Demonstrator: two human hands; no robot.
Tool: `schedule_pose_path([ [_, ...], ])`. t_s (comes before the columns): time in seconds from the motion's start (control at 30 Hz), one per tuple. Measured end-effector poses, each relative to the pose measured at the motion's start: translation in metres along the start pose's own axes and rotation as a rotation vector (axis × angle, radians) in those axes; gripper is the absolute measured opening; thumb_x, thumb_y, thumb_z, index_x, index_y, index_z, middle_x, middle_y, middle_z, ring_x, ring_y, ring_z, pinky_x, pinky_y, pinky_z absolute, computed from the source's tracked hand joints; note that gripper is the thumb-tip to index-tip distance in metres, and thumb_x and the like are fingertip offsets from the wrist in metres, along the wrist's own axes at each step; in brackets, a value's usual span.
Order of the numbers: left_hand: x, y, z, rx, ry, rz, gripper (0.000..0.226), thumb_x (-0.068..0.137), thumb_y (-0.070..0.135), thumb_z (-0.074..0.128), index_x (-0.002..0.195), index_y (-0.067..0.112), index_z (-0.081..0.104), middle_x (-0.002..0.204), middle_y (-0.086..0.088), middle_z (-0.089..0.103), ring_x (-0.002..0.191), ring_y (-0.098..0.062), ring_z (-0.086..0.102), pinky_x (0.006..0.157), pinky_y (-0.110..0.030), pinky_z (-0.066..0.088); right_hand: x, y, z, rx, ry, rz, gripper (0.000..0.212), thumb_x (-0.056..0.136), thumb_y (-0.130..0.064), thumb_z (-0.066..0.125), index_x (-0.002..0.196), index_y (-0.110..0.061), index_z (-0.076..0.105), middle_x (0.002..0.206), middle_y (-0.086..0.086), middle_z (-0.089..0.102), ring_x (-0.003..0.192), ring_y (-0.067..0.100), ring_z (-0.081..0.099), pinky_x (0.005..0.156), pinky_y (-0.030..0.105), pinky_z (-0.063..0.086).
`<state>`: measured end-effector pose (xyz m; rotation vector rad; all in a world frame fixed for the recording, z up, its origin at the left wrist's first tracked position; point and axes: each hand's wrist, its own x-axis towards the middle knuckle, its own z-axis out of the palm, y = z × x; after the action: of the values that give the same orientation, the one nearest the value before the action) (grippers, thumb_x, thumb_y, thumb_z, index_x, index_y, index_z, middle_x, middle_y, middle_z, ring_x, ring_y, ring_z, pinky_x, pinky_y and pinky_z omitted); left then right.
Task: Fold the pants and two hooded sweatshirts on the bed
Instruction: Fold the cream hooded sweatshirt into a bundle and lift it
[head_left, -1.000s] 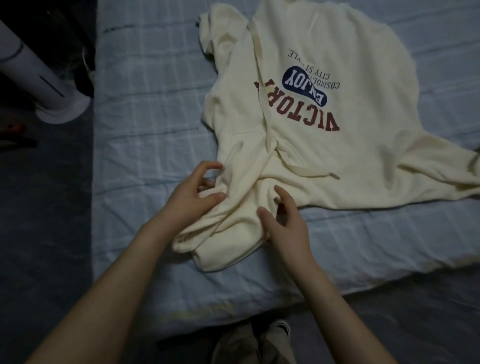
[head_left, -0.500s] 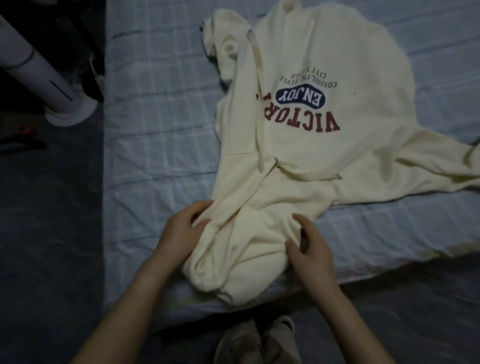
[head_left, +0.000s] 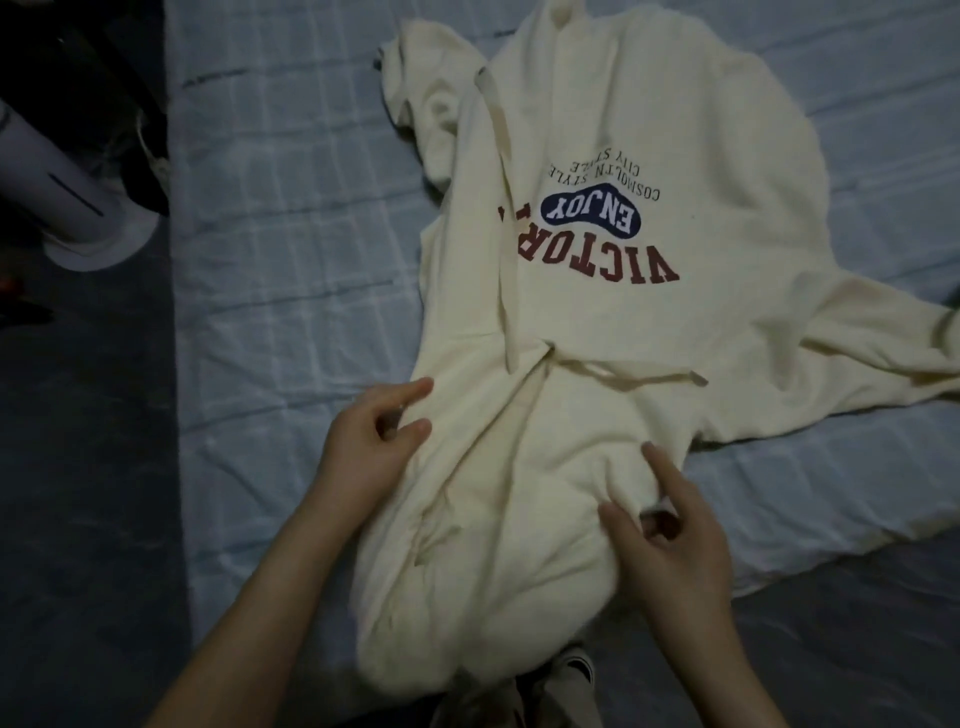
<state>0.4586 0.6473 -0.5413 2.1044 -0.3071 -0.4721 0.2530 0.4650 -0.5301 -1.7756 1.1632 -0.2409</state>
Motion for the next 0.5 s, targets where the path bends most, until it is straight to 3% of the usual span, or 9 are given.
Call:
schedule_pose_path([
  [0.1,-0.007,-0.01,0.006,0.043,-0.093,-0.07,0.044,0.082,-0.005,0.072,0.122,0.014,0.067,0.106,-0.005,0.065,0.072,0.009,0.053,0.072,-0.002,0.038,0.004,-0.004,0.003,-0.204,-0.209,0.132,0.065,0.083,-0.013,0.079,0.142,-0.018,0.053,0.116,0.016,0.063,0.086,0.018,0.054,0.08,0.019,0.038],
  [0.2,0.013,-0.011,0.0,0.052,-0.119,-0.03,0.038,0.08,0.006,0.077,0.109,0.03,0.069,0.104,0.008,0.064,0.081,0.007,0.058,0.076,-0.001,0.04,0.026,-0.034,-0.009,-0.624,-0.386,0.157,0.064,0.088,-0.055,0.061,0.144,-0.032,0.041,0.113,0.011,0.062,0.103,0.027,0.061,0.086,0.032,0.044],
  [0.27,0.038,-0.008,-0.005,-0.008,-0.112,-0.02,0.038,0.082,0.012,0.077,0.107,0.038,0.067,0.108,0.008,0.065,0.087,0.002,0.062,0.084,-0.009,0.046,0.046,-0.057,-0.013,-0.825,-0.313,0.158,0.068,0.082,-0.07,0.043,0.141,-0.035,0.037,0.117,0.013,0.06,0.112,0.033,0.059,0.085,0.039,0.044],
  [0.3,0.052,-0.004,-0.003,-0.05,-0.115,-0.027,0.039,0.083,0.014,0.076,0.112,0.038,0.065,0.112,0.006,0.065,0.09,-0.001,0.063,0.089,-0.017,0.049,0.057,-0.07,-0.008,-0.831,-0.182,0.09,0.071,0.082,-0.068,0.041,0.142,-0.032,0.039,0.121,0.015,0.058,0.113,0.035,0.057,0.086,0.041,0.045],
  [0.37,0.082,0.008,0.007,-0.064,-0.13,-0.016,0.046,0.085,0.017,0.074,0.124,0.036,0.06,0.119,0.004,0.062,0.098,-0.008,0.062,0.092,-0.024,0.049,0.08,-0.094,0.017,-0.593,0.01,-0.164,0.062,0.089,-0.051,0.048,0.144,-0.022,0.046,0.135,0.013,0.053,0.122,0.034,0.052,0.097,0.041,0.043],
  [0.43,0.103,0.019,0.021,-0.022,-0.13,0.035,0.048,0.085,0.018,0.073,0.128,0.036,0.059,0.116,0.006,0.059,0.098,-0.004,0.059,0.085,-0.011,0.044,0.112,-0.11,0.053,-0.402,-0.017,-0.411,0.052,0.097,-0.031,0.054,0.147,-0.019,0.047,0.149,0.007,0.046,0.137,0.025,0.041,0.112,0.036,0.033],
  [0.5,0.112,0.023,0.029,0.014,-0.137,0.096,0.046,0.083,0.018,0.074,0.12,0.04,0.06,0.112,0.009,0.059,0.092,0.007,0.055,0.076,-0.002,0.038,0.15,-0.112,0.083,-0.415,-0.086,-0.541,0.053,0.101,-0.028,0.051,0.153,-0.027,0.038,0.16,0.003,0.033,0.149,0.022,0.026,0.122,0.04,0.021],
])
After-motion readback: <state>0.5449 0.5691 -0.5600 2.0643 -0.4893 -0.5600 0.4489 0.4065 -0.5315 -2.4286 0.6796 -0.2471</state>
